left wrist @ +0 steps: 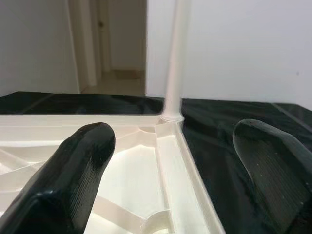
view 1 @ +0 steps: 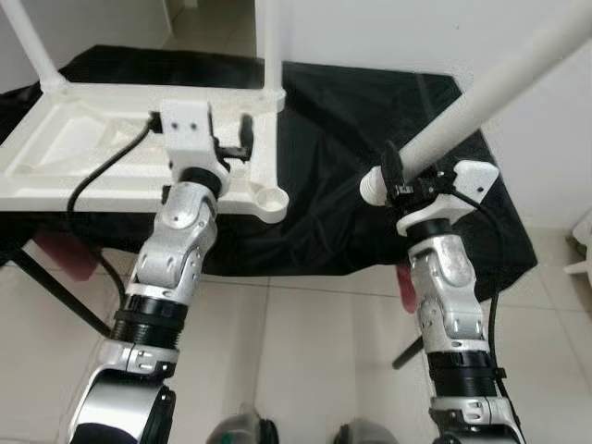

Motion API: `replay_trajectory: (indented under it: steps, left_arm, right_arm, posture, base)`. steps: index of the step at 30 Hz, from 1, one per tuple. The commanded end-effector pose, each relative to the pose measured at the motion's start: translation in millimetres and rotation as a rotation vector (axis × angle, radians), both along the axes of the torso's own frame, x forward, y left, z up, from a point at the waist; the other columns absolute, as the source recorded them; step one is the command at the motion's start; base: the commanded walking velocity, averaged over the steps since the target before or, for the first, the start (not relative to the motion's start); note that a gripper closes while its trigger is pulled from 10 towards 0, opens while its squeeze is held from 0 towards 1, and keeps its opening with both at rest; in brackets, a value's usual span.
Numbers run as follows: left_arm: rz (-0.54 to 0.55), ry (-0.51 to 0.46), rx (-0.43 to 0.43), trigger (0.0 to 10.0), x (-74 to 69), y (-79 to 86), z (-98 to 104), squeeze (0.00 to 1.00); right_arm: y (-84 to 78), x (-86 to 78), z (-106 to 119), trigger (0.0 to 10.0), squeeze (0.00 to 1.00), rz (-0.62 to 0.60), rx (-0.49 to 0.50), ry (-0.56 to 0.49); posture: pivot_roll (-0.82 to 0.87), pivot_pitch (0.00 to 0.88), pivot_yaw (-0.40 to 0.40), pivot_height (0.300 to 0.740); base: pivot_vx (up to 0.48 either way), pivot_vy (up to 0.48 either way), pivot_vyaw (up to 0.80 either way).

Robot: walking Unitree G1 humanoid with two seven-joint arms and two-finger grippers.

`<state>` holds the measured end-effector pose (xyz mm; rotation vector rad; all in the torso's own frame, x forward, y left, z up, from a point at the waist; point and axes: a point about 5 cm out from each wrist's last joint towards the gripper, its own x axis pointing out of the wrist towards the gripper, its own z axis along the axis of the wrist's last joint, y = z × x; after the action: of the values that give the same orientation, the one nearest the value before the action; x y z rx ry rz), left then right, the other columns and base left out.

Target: Building children table

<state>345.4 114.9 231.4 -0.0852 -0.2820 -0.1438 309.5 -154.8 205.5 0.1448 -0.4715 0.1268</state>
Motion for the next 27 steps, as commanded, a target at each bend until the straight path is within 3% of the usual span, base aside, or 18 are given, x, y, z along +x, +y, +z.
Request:
replay_trajectory:
  steps: [1, 10, 16, 19, 27]
  left_arm:
    - [-0.018, 0.0, 0.015, 10.0, -0.2, -5.7, 0, 0.0]
    - [-0.022, -0.005, 0.019, 10.0, 0.1, -6.5, 1, 0.0]
    - [-0.024, -0.015, 0.024, 10.0, -0.1, -7.2, 2, 0.0]
    - [-0.057, -0.031, 0.087, 10.0, 0.1, -17.6, 5, 0.0]
    - [-0.061, -0.037, 0.117, 10.0, 1.0, -21.0, 6, 0.0]
  right_arm:
    - [-3.6, -0.1, 0, 10.0, 0.0, -0.019, 0.002, -0.008]
    - [-2.4, 0.1, -1, 10.0, 0.0, -0.022, 0.001, -0.01]
    - [-2.1, 0.5, -1, 10.0, 0.0, -0.023, -0.001, -0.011]
    - [-3.2, 3.3, 1, 10.0, 0.0, -0.024, -0.007, -0.017]
    - [-2.7, 5.8, 2, 10.0, 0.0, -0.02, -0.009, -0.02]
  posture:
    - [-0.01, 0.01, 0.023, 0.74]
    - [0.0, 0.013, 0.023, 0.74]
    - [0.0, 0.014, 0.018, 0.74]
    - [0.01, 0.024, -0.007, 0.74]
    - [0.0, 0.031, -0.014, 0.74]
  base:
    - [0.0, 0.356, 0.0]
    - [0.0, 0.35, 0.0]
    - [0.0, 0.0, 0.0]
    - [0.0, 0.0, 0.0]
    - [0.0, 0.0, 0.0]
